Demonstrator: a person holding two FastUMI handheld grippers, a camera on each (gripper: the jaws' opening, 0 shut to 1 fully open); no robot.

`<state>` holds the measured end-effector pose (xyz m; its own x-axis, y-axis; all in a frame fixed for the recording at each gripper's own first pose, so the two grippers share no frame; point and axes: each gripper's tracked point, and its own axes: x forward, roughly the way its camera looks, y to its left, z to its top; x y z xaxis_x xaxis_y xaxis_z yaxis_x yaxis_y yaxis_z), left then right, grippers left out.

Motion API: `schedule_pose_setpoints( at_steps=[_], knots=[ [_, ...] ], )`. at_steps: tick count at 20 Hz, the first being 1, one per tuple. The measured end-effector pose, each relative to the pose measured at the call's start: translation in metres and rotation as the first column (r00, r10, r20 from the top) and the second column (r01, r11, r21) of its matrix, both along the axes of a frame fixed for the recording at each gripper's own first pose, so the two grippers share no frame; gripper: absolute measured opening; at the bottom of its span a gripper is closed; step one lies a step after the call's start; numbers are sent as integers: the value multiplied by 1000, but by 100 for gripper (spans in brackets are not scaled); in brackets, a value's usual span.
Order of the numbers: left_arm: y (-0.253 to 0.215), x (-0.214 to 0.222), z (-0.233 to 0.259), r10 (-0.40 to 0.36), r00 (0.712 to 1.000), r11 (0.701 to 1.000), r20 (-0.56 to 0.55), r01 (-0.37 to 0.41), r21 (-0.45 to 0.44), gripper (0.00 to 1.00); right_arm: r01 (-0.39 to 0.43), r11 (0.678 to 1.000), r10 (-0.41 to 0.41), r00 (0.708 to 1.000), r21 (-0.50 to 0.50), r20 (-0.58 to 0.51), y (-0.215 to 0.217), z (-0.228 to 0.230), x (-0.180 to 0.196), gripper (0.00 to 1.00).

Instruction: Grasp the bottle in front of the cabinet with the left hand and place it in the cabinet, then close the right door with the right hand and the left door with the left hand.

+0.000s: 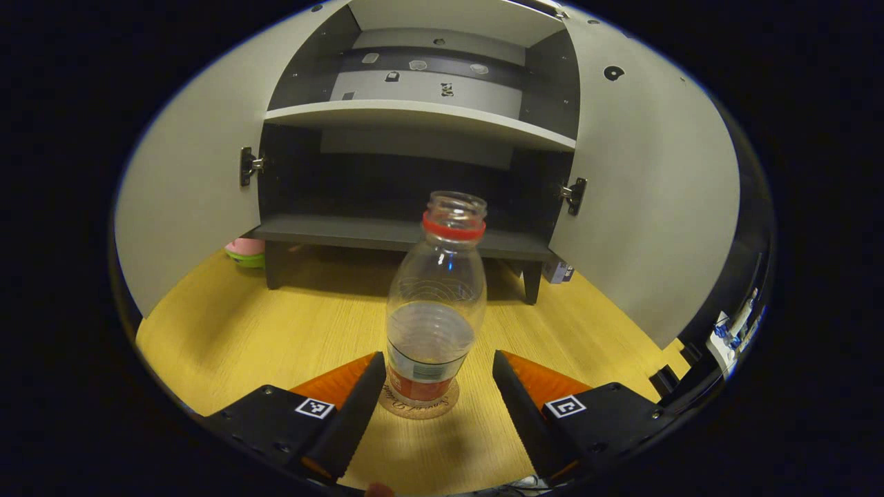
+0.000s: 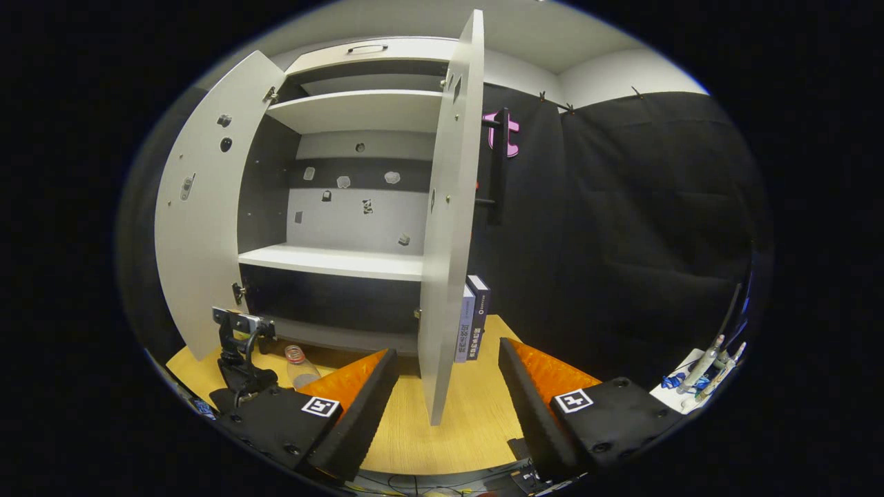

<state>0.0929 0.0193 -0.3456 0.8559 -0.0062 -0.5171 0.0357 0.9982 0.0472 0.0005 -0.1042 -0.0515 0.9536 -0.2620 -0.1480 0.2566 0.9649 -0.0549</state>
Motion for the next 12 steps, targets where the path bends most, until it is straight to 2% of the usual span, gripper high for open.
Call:
schedule_pose_setpoints(
  at_steps=[3, 7, 9, 10, 12],
  knots=[
    [5, 7, -14, 24, 1000, 1000, -6, -24, 12, 96, 8, 1000, -8, 1000, 11, -25, -4, -10, 2, 96],
    [4, 13, -21, 14, 1000, 1000, -3, -14, 12, 94, -4, 1000, 4, 998, 15, -58, -6, -21, 5, 96],
    [3, 19, -22, 2, 1000, 1000, 1, -2, 22, 86, -12, 1000, 13, 998, 12, -61, -2, -22, 5, 97],
    [0, 22, -22, -9, 1000, 1000, -7, 9, 20, 76, -17, 1000, 18, 998, 10, -63, -1, -22, 5, 97],
    [-1, 20, -14, -12, 1000, 1000, -6, 12, 11, 74, -27, 1000, 27, 998, 10, -60, 1, -21, 4, 97]
  ],
)
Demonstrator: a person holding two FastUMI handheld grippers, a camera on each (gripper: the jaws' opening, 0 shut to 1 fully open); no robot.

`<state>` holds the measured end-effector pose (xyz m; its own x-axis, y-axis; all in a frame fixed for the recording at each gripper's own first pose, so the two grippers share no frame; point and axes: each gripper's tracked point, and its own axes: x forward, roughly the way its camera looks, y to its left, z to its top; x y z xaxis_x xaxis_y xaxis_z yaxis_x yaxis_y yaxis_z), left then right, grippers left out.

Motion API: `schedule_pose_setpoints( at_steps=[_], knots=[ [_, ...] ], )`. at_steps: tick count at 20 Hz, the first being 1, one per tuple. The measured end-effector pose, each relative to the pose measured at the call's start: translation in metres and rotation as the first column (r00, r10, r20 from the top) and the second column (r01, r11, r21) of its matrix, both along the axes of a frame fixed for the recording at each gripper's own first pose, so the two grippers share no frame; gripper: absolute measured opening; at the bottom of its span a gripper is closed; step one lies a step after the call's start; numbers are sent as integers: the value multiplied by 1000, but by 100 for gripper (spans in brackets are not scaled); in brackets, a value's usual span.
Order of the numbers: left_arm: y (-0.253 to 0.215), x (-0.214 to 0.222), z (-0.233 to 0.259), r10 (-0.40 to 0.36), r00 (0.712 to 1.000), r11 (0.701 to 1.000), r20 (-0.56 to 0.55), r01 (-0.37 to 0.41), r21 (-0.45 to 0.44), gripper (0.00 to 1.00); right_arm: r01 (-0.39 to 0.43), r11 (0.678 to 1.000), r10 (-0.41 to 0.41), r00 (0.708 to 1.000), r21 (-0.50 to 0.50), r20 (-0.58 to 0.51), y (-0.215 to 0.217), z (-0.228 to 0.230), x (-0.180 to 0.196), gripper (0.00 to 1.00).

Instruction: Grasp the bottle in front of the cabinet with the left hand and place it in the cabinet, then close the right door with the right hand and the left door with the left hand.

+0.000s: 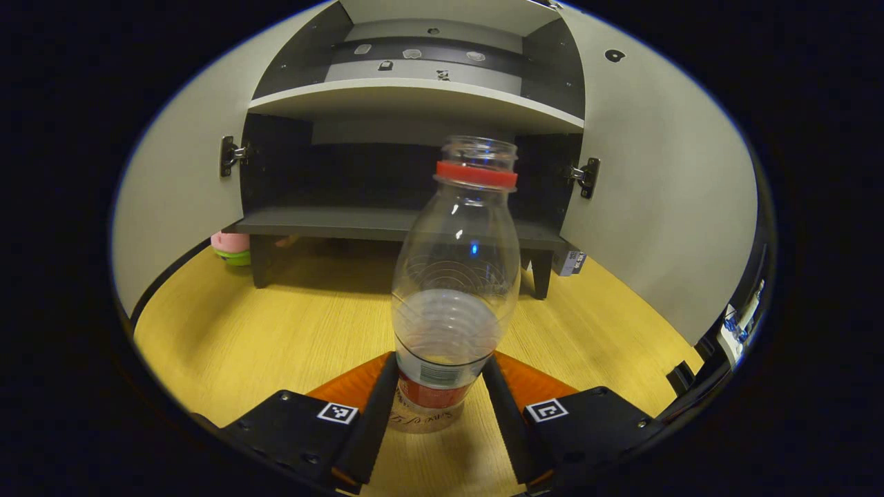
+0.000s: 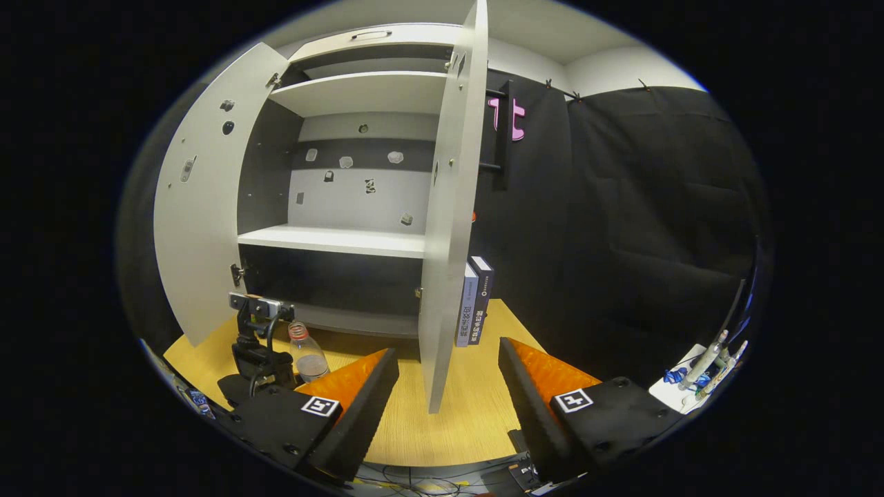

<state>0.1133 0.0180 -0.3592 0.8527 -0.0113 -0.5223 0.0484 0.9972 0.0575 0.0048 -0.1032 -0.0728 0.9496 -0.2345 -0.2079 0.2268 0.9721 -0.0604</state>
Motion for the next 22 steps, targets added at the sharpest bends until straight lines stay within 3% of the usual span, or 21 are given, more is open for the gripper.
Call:
schedule_pose_setpoints(
  at_steps=[12, 18, 22],
  knots=[
    [-24, 29, 174, -62, 994, 997, 87, 66, -49, 74, -42, 998, 37, 992, 40, 117, 0, 44, 5, 97],
    [-55, 66, 258, -153, 978, 984, 138, 164, -71, 74, -19, 999, 12, 984, 39, 176, -16, 76, 8, 96],
    [-76, 101, 292, -217, 960, 975, 179, 222, -8, 73, 5, 1000, -8, 981, 17, 196, -29, 94, -2, 97]
  ],
)
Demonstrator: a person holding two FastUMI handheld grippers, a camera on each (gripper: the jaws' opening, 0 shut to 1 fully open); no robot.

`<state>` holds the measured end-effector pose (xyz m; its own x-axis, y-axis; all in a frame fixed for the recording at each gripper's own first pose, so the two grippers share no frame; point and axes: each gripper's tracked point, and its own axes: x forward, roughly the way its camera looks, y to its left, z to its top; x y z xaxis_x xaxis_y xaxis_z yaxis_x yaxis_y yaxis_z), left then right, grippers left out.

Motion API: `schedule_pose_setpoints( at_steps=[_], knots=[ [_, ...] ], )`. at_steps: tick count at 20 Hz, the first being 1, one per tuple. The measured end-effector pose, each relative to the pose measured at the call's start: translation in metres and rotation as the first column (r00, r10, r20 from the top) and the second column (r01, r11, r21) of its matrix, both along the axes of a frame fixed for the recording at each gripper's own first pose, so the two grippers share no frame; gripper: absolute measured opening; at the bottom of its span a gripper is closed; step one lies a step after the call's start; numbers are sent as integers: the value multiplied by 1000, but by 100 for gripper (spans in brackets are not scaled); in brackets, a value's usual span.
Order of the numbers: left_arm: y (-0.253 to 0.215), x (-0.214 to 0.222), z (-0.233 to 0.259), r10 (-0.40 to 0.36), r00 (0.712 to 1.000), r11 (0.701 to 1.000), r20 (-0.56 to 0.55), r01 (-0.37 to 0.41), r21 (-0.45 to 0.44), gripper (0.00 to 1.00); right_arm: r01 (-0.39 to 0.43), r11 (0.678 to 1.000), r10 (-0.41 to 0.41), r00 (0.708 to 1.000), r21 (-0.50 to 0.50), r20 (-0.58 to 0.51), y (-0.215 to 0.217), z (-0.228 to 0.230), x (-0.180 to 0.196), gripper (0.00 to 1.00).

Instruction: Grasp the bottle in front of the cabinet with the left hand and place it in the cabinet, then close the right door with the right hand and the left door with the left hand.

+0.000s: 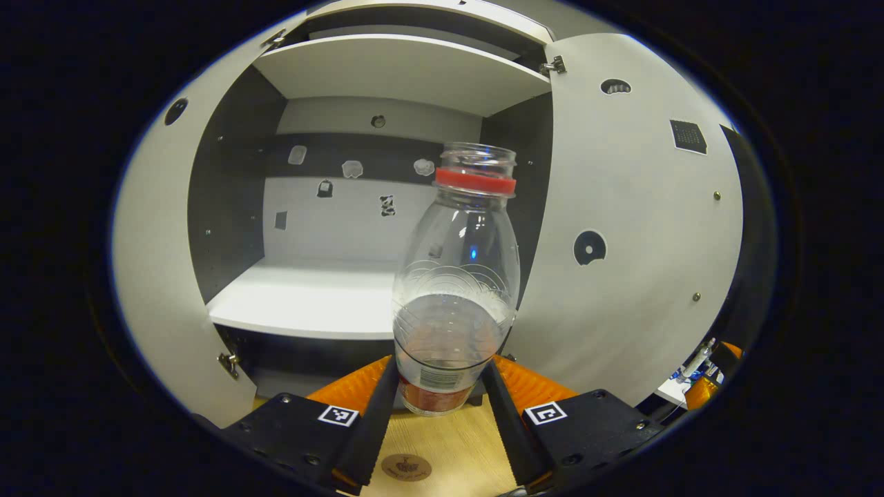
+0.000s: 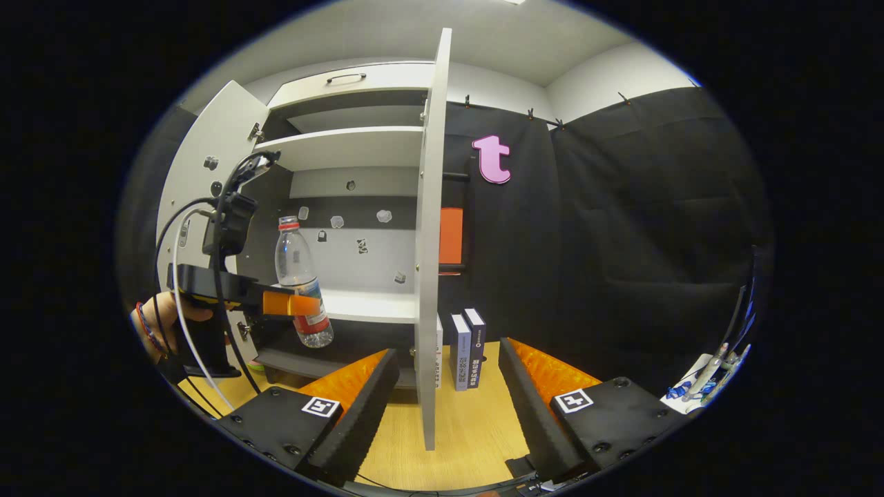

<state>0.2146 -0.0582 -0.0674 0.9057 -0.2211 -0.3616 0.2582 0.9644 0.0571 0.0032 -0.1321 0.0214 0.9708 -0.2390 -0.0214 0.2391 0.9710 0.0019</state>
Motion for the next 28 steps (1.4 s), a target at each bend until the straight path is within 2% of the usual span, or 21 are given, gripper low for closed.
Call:
schedule_pose_setpoints(
  at_steps=[1, 2, 3, 8, 17, 18, 25, 26, 28],
  knots=[
    [-7, 8, 5, -12, 1000, 1000, 10, 12, 9, 73, 6, 1000, -6, 1000, -3, 3, -2, 2, -3, 92],
    [-13, 18, 8, -19, 1000, 1000, 17, 19, 9, 73, 12, 1000, -12, 1000, -1, 8, -4, 4, -5, 92],
    [-16, 27, 8, -23, 1000, 1000, 18, 23, 5, 73, 18, 1000, -18, 1000, 2, 10, -7, 5, -6, 97],
    [-27, 82, 19, -21, 999, 1000, 46, 21, 8, 73, 73, 997, -73, 997, -2, 14, -30, 12, -9, 97],
    [-32, 156, -3, -8, 999, 1000, -31, 8, 16, 74, 105, 994, -105, 994, -18, -1, -55, 14, 7, 97],
    [-32, 161, -7, -5, 999, 1000, -44, 6, 20, 74, 103, 995, -103, 995, -17, -7, -58, 13, 9, 92],
    [-31, 162, -17, 10, 997, 998, -79, -5, 65, 75, 92, 995, -92, 996, -26, -8, -59, 17, 15, 92],
    [-31, 162, -17, 12, 997, 998, -79, -7, 69, 75, 92, 995, -92, 996, -24, -8, -59, 17, 15, 97],
    [-30, 163, -18, 18, 997, 997, -80, -12, 75, 76, 91, 996, -92, 996, -19, -7, -59, 16, 13, 97]
  ],
)
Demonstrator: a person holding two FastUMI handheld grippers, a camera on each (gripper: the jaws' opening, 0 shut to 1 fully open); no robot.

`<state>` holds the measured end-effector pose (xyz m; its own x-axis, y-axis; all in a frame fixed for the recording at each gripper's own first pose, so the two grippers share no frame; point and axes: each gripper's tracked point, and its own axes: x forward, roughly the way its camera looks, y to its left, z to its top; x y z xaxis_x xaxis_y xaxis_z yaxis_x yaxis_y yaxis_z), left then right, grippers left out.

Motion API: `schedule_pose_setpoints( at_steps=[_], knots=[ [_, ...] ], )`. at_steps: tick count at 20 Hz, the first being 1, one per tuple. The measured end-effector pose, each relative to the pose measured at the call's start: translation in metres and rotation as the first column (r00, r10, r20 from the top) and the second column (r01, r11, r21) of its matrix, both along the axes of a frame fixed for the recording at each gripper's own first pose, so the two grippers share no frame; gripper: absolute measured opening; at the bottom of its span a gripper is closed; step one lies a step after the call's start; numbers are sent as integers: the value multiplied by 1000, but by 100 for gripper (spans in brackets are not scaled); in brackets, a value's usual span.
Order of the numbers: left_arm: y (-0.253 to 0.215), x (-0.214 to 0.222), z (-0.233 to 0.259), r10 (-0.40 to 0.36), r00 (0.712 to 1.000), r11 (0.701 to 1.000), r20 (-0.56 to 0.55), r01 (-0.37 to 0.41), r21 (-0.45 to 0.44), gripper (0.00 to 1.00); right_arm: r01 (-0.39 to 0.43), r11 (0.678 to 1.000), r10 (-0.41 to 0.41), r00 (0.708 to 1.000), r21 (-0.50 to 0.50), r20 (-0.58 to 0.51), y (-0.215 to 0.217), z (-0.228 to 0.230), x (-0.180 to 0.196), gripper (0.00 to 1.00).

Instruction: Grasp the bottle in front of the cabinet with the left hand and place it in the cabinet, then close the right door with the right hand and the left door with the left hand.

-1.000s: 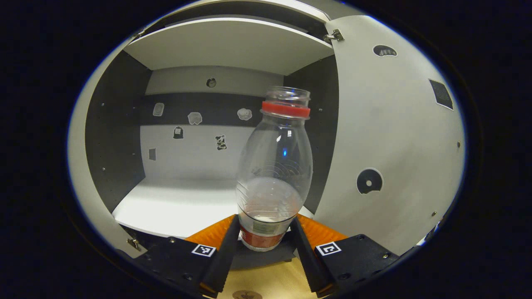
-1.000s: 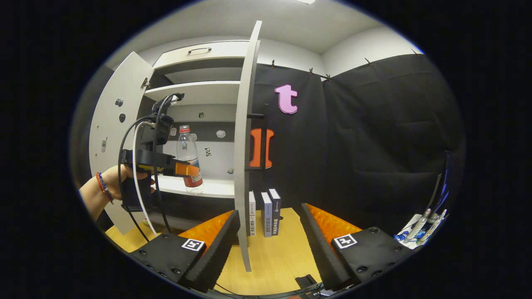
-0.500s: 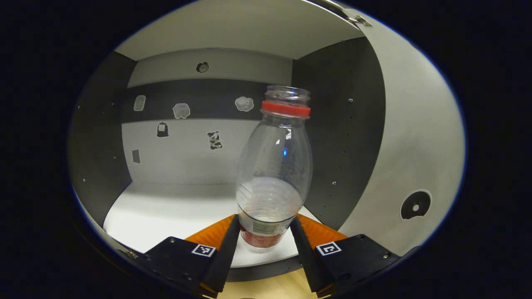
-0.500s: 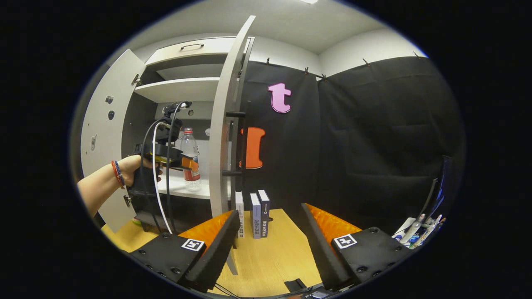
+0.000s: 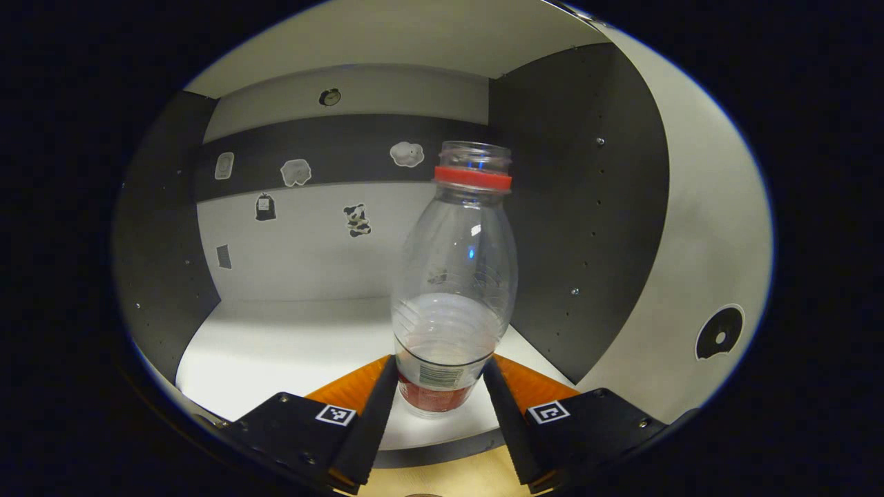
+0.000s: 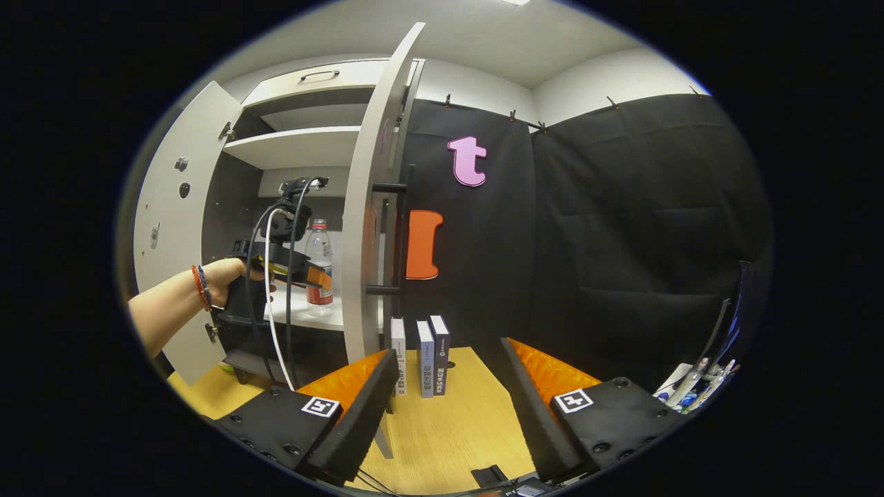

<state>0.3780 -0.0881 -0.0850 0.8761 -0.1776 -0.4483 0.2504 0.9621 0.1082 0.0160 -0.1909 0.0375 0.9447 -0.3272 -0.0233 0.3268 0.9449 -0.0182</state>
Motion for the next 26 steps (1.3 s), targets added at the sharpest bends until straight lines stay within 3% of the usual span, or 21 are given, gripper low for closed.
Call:
schedule_pose_setpoints(
  at_steps=[6, 11, 13, 16, 18, 26],
  knots=[
    [-4, -2, 1, -12, 1000, 1000, 4, 12, -19, 82, 7, 1000, -7, 1000, 4, 5, -7, -1, -8, 97],
    [1, -8, 5, 21, 1000, 1000, 19, -20, -8, 87, 21, 1000, -21, 1000, 1, 6, -13, -1, -15, 97],
    [2, -14, 9, 25, 999, 1000, 34, -24, -16, 89, 26, 1000, -26, 1000, 0, 6, -14, -1, -17, 92],
    [7, -28, 17, 29, 997, 999, 65, -27, -28, 90, 27, 1000, -27, 1000, -5, 12, -15, 2, -18, 92],
    [17, -39, 26, 46, 995, 999, 92, -43, -29, 97, 28, 1000, -28, 1000, -6, 13, -17, 2, -17, 92],
    [62, -102, 71, 86, 975, 995, 204, -74, -64, 95, 14, 1000, -13, 999, -19, 32, -20, 3, -4, 92]
  ],
)
